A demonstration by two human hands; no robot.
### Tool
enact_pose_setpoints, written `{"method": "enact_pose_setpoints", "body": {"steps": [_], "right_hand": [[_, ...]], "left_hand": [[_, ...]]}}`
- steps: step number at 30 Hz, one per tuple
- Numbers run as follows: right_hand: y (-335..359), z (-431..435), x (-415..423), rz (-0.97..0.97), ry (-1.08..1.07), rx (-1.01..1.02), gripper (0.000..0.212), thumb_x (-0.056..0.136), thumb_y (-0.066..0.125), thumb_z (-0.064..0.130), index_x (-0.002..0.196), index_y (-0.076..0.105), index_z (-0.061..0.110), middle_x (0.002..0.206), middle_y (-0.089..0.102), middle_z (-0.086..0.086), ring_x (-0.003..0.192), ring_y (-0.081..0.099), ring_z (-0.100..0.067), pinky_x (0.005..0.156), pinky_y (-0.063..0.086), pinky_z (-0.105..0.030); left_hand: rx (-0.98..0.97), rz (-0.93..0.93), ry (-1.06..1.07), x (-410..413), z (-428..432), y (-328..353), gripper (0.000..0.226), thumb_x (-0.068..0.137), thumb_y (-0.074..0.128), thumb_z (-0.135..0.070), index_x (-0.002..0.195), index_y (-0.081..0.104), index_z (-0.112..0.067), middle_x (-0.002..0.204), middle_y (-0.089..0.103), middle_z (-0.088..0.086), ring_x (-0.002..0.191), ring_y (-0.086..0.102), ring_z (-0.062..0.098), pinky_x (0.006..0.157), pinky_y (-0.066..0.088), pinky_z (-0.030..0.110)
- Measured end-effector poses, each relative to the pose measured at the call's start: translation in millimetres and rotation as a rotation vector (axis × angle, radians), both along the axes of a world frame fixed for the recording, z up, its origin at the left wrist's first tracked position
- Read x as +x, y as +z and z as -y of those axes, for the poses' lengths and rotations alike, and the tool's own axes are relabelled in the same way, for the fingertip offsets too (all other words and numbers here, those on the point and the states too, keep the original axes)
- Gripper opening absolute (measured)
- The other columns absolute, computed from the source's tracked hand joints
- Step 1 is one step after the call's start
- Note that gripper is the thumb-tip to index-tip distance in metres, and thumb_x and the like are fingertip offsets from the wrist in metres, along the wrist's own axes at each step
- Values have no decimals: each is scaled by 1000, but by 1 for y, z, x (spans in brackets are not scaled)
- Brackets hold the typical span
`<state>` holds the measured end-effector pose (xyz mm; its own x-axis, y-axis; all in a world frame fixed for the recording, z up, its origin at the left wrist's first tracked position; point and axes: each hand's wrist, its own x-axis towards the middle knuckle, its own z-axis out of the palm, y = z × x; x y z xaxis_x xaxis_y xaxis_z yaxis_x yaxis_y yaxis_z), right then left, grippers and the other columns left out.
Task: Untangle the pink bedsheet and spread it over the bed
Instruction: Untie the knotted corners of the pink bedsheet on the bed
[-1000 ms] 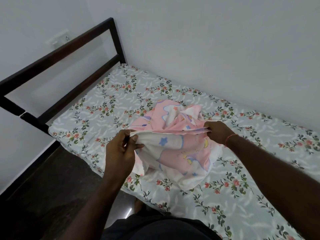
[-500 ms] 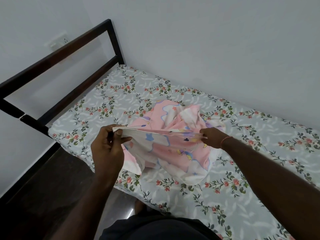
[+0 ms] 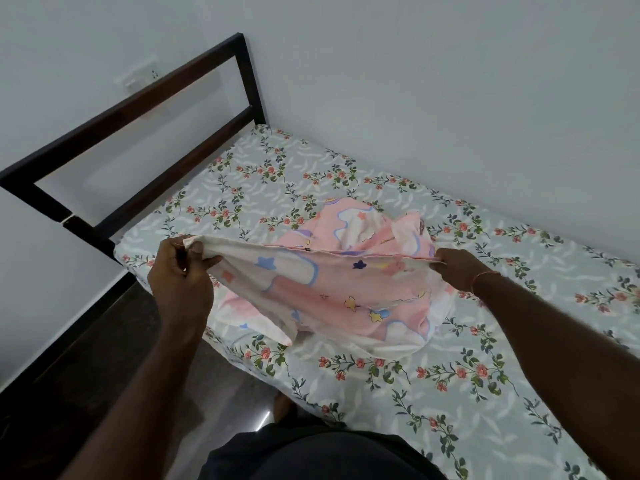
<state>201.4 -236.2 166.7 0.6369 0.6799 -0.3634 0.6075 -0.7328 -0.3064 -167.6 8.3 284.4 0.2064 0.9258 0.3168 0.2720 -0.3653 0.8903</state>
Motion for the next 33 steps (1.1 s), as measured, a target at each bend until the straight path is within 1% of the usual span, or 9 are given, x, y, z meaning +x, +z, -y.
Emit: {"method": "enact_pose_setpoints", "body": {"steps": [3, 5, 10, 16, 21, 24, 28, 31, 33], "right_hand": [[-2, 11, -1, -25, 0, -43, 24, 98, 48, 19, 108, 60, 1, 110, 63, -20, 101, 58, -33, 79, 39, -30], [-3, 17, 0, -25, -2, -31, 26, 98, 46, 16, 111, 61, -1, 114, 62, -21, 106, 57, -34, 82, 38, -29], [8, 26, 9, -34, -35, -14, 31, 92, 58, 30, 89, 69, 1, 91, 66, -20, 86, 59, -33, 73, 39, -34], [41, 16, 17, -1, -54, 50, 35, 81, 72, 32, 71, 64, 0, 72, 66, -17, 70, 64, -30, 69, 47, -33], [53, 10, 23, 12, -55, 27, 25, 75, 78, 26, 75, 59, 11, 78, 65, -10, 54, 64, -19, 52, 40, -20], [47, 11, 23, -37, -116, 92, 21, 84, 70, 22, 89, 57, 6, 83, 56, -6, 60, 68, -29, 54, 57, -36], [37, 13, 22, -81, -134, 119, 18, 89, 62, 20, 94, 57, 4, 91, 60, -12, 64, 70, -32, 67, 57, -46], [36, 14, 23, -102, -102, 91, 23, 88, 64, 23, 84, 62, 1, 84, 66, -17, 62, 70, -26, 69, 56, -40], [38, 16, 24, -109, -97, 72, 26, 84, 69, 27, 78, 64, 2, 75, 67, -12, 60, 70, -22, 69, 54, -34]], "left_hand": [[33, -77, 30, 4, -3, -3, 7, 98, 49, -10, 94, 55, -8, 82, 56, -4, 72, 59, -2, 60, 49, 6], [34, -127, 14, 9, -6, -9, 7, 97, 49, -8, 93, 54, -10, 79, 54, -11, 70, 58, -11, 61, 50, 10], [-71, -180, 21, 9, -26, -28, 9, 97, 50, -11, 89, 54, -11, 85, 59, 3, 75, 65, 20, 72, 57, 47], [-74, -112, 69, 19, -52, -12, 7, 97, 50, -14, 92, 54, -12, 93, 59, 6, 83, 66, 24, 73, 59, 41], [-6, -98, 79, 29, -63, -2, 10, 98, 50, -17, 89, 52, -12, 90, 58, 6, 67, 61, -2, 70, 58, 28], [-8, -96, 80, 31, -63, -3, 10, 97, 50, -17, 88, 52, -14, 87, 58, 5, 75, 65, 17, 71, 59, 43], [0, -155, 74, 29, -66, -8, 9, 97, 50, -18, 88, 52, -16, 87, 60, 9, 78, 66, 27, 68, 58, 48], [-10, -116, 73, 29, -66, -9, 9, 97, 50, -17, 89, 52, -15, 88, 60, 10, 74, 66, 13, 68, 59, 39], [-11, -112, 87, 31, -66, -11, 8, 98, 50, -15, 90, 52, -13, 84, 57, 6, 65, 59, -9, 62, 53, 12]]}}
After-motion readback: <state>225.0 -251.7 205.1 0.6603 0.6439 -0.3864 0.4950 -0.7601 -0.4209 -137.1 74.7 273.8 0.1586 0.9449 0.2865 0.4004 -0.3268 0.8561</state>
